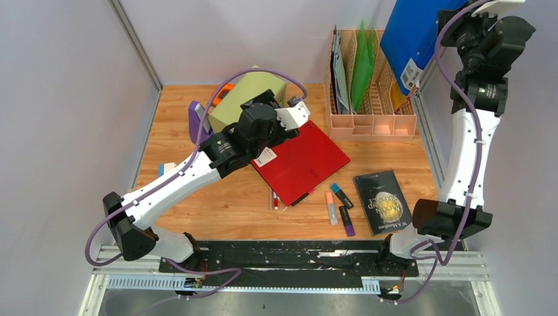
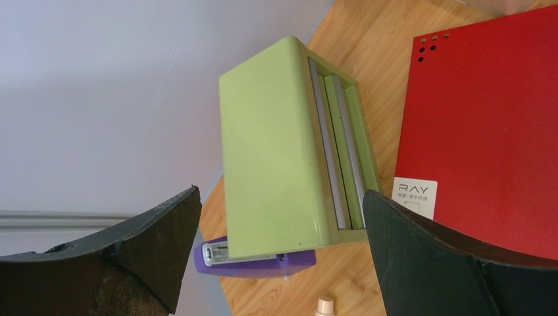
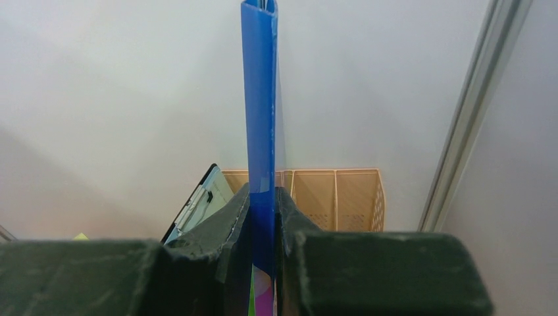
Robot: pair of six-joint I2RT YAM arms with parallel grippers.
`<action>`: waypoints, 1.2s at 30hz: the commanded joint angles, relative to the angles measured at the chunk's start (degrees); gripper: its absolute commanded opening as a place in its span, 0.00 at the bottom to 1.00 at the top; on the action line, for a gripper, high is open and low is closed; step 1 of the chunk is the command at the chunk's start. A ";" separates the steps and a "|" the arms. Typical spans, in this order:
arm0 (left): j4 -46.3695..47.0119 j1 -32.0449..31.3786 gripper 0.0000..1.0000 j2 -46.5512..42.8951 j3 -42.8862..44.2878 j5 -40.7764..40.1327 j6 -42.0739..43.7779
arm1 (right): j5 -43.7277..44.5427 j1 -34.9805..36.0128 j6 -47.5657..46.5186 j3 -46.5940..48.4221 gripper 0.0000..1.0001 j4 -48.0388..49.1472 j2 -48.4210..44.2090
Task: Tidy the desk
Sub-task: Place the folder in the storage box.
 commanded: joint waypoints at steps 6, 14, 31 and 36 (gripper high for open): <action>-2.18 2.24 1.00 2.54 5.57 3.75 -2.37 | 4.25 5.46 -5.47 -0.10 0.00 10.07 3.69; -1.97 2.55 1.00 3.44 5.98 4.23 -2.18 | 6.52 8.41 -7.79 -2.88 0.00 13.67 5.49; -1.63 3.12 1.00 7.11 6.07 6.11 -2.12 | 8.01 10.81 -3.60 -21.21 0.00 35.20 10.54; -1.63 3.12 1.00 8.09 6.07 6.21 -2.38 | 7.26 11.27 -3.00 -29.79 0.00 41.46 9.78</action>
